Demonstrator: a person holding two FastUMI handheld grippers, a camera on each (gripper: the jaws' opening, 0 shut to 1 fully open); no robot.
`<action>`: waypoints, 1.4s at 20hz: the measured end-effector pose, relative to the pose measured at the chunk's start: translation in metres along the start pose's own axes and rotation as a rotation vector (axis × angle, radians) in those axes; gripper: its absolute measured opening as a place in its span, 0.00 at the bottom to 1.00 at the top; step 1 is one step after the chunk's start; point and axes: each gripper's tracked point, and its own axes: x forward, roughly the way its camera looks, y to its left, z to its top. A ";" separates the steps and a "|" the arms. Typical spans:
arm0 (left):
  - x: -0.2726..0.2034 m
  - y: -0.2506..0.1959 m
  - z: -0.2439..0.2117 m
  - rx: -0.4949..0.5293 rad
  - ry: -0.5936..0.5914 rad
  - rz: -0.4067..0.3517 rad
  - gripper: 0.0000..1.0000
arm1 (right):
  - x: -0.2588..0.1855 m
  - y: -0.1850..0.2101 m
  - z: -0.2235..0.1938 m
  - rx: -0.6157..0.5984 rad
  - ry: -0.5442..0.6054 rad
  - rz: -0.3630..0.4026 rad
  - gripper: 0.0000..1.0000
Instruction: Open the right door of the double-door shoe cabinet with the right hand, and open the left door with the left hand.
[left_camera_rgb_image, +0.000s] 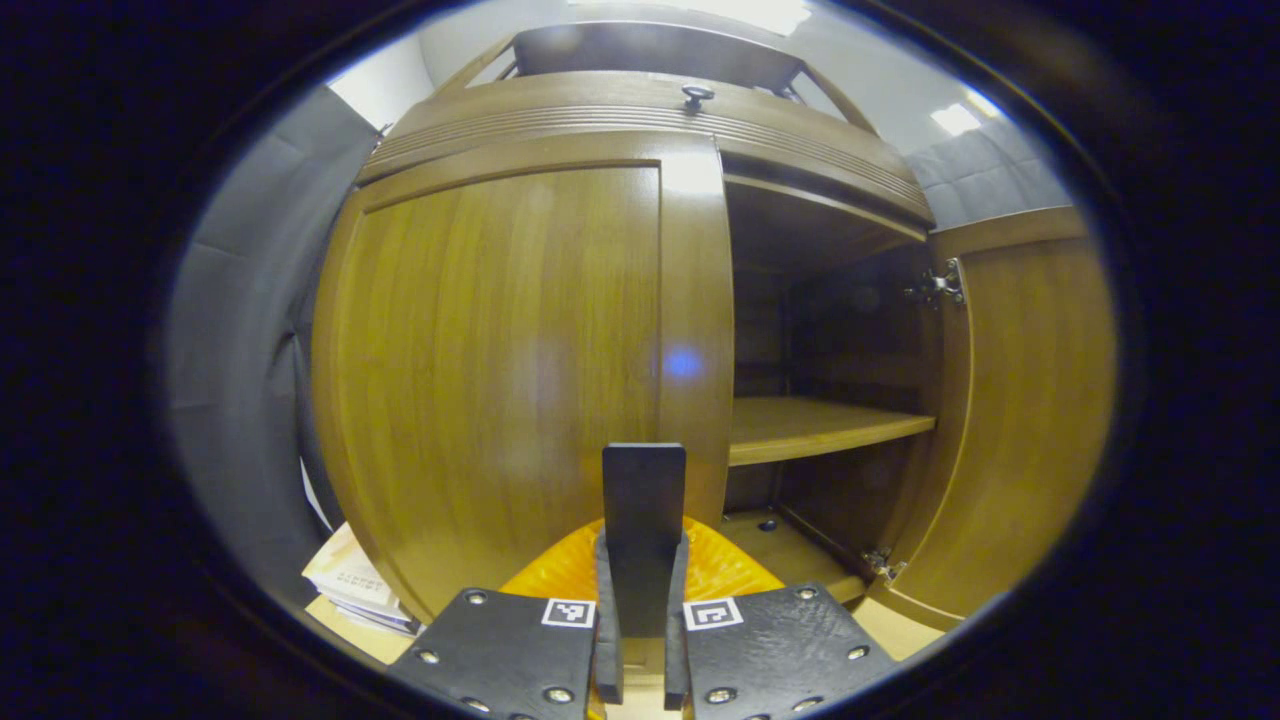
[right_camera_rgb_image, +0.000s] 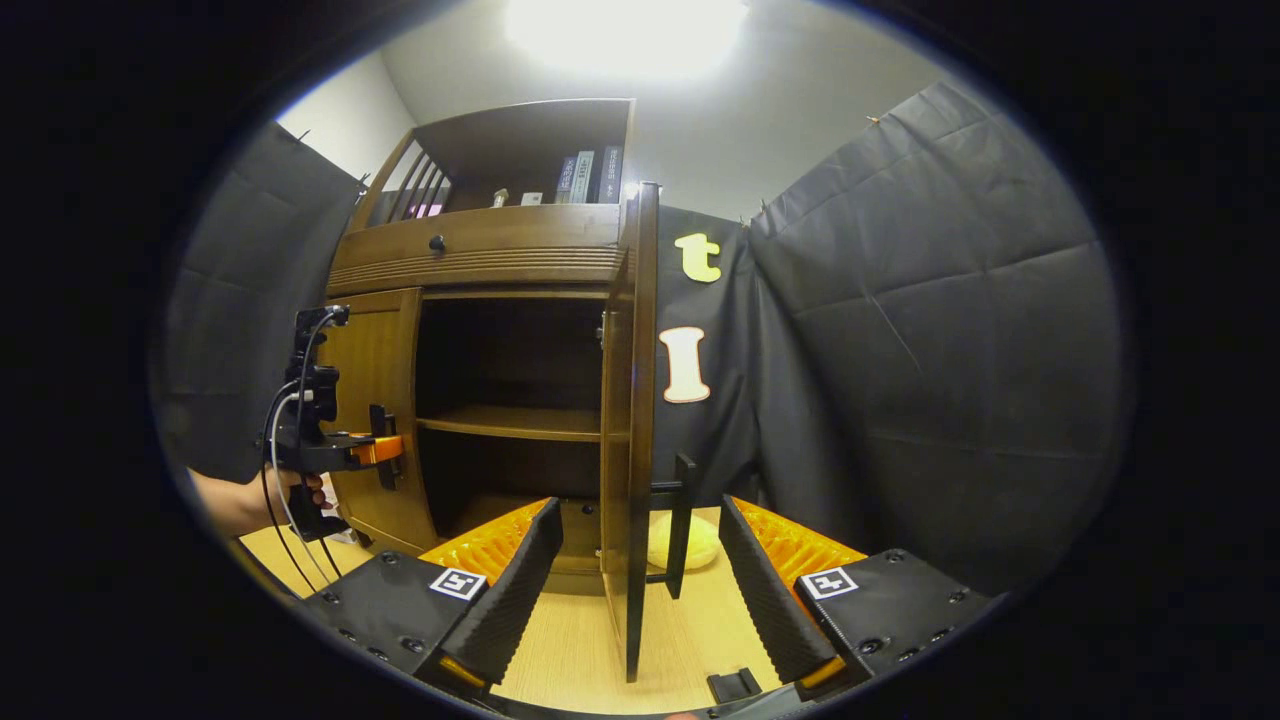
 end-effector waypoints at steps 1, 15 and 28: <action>-0.006 0.001 -0.001 0.000 -0.001 -0.001 0.17 | -0.003 0.002 0.000 0.002 0.000 0.006 0.96; -0.086 0.026 0.000 0.018 -0.008 0.012 0.17 | -0.024 0.039 0.001 0.005 -0.012 0.076 0.96; -0.145 0.063 -0.001 0.014 -0.015 0.073 0.17 | -0.042 0.064 -0.004 0.033 -0.015 0.120 0.96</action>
